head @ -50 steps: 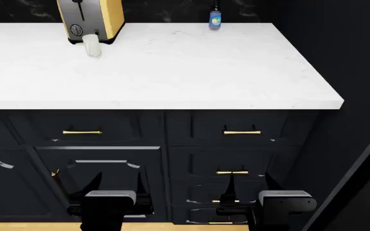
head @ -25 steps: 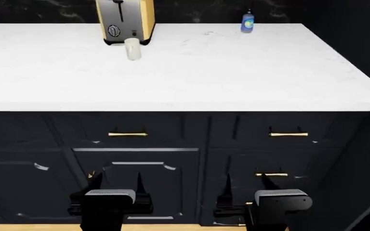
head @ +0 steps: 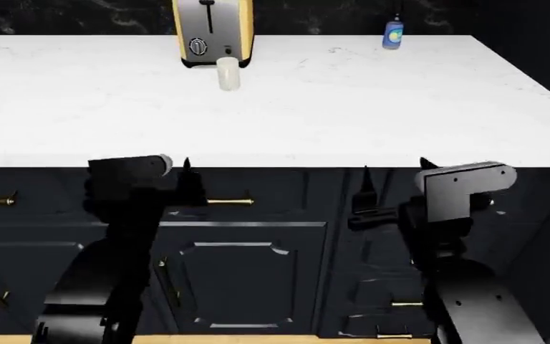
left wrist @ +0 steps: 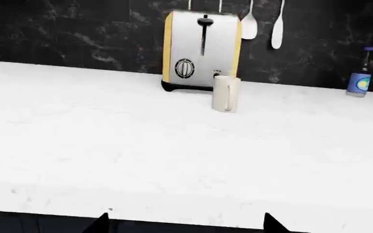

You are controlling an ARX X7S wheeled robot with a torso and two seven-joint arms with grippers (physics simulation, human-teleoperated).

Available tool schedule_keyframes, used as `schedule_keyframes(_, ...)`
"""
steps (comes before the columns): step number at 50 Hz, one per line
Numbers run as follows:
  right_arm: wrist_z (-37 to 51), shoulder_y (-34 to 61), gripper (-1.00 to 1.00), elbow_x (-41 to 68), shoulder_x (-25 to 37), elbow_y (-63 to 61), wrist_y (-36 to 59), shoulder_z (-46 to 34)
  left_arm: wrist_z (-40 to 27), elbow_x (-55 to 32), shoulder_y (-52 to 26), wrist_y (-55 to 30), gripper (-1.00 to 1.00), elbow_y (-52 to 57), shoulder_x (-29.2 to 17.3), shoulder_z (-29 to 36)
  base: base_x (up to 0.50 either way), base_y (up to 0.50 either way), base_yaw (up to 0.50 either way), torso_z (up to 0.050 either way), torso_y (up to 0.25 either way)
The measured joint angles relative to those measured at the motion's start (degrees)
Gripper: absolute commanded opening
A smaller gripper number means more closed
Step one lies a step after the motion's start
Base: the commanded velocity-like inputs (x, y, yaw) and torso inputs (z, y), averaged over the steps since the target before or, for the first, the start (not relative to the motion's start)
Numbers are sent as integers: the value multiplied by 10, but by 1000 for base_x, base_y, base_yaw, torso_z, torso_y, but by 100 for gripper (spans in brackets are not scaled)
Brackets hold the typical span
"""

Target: A wet mug is on the counter and needs to be dried. Pick it up and place it upside down in the open cabinet.

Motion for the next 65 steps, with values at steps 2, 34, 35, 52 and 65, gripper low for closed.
schedule_keyframes(2, -14, 72, 100, 5, 23, 16, 56, -7, 6, -1, -96, -15, 100, -68, -4, 5, 0, 0, 0, 0, 0)
schedule_keyframes(34, -69, 427, 100, 7, 106, 288, 230, -54, -114, 136, -567, -5, 100, -712, -96, -112, 115, 0, 0, 0, 0)
schedule_keyframes(35, -70, 428, 100, 7, 106, 289, 231, -54, -120, 138, -569, -5, 100, -715, -97, -114, 500, 0, 0, 0, 0)
schedule_keyframes(52, -72, 443, 100, 9, 107, 300, 241, -59, -169, 146, -580, -5, 100, -737, -103, -128, 500, 0, 0, 0, 0)
schedule_keyframes(65, -73, 449, 100, 11, 106, 304, 243, -63, -177, 147, -583, -4, 100, -741, -104, -134, 500, 0, 0, 0, 1)
